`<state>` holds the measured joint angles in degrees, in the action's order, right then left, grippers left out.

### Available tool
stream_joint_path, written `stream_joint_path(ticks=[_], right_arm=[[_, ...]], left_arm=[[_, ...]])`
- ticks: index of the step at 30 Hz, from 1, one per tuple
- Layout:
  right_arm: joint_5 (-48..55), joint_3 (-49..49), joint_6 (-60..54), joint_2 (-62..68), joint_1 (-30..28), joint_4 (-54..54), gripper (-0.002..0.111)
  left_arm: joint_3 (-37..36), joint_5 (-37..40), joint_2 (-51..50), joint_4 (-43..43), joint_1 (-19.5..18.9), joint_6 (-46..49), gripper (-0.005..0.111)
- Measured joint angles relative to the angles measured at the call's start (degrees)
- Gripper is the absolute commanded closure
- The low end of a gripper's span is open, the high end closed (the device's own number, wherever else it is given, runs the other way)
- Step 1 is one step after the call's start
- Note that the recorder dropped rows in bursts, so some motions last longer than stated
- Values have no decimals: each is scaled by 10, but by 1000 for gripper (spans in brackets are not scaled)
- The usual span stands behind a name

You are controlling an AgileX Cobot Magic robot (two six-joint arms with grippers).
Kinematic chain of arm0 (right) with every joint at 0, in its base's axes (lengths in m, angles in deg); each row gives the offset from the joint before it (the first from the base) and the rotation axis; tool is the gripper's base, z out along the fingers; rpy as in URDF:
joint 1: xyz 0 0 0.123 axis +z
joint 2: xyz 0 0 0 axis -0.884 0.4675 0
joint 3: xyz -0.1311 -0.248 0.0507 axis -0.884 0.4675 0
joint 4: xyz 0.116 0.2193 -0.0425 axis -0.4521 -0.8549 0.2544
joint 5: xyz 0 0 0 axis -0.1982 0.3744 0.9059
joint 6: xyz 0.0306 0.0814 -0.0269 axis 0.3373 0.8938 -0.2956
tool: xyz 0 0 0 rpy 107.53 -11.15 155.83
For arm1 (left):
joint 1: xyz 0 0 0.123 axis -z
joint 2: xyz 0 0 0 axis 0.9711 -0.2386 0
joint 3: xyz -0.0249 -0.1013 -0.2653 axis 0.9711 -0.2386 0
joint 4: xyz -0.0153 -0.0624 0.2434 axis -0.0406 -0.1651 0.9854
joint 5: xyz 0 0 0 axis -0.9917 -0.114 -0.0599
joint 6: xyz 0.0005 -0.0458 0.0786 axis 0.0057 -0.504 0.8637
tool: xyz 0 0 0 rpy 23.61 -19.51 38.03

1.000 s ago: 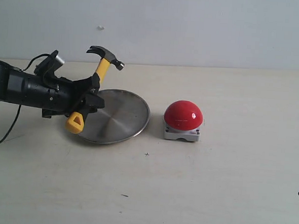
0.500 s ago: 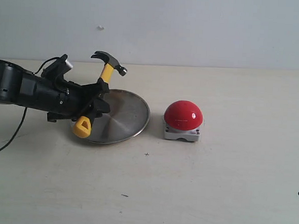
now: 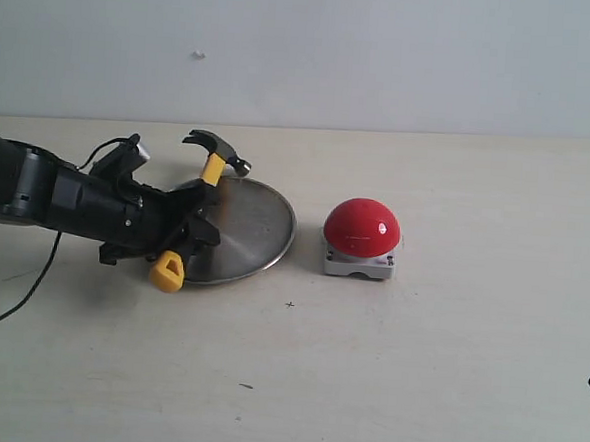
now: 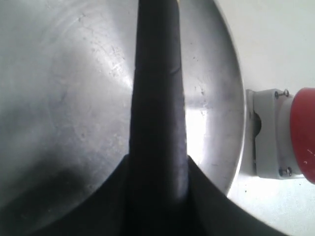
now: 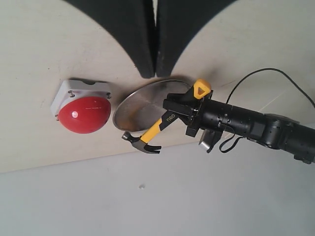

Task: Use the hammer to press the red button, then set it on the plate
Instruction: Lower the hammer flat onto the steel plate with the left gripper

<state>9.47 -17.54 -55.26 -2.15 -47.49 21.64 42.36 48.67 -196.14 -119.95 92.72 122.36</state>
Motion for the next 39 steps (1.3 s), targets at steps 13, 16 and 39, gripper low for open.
stream_joint_path(ticks=[13,16,39], right_arm=[[0,0,0,0,0,0,108],[0,0,0,0,0,0,108],[0,0,0,0,0,0,108]], left_arm=[[0,5,0,0,18,-4,92],[0,6,0,0,18,-4,68],[2,77,17,40,-16,-58,57]])
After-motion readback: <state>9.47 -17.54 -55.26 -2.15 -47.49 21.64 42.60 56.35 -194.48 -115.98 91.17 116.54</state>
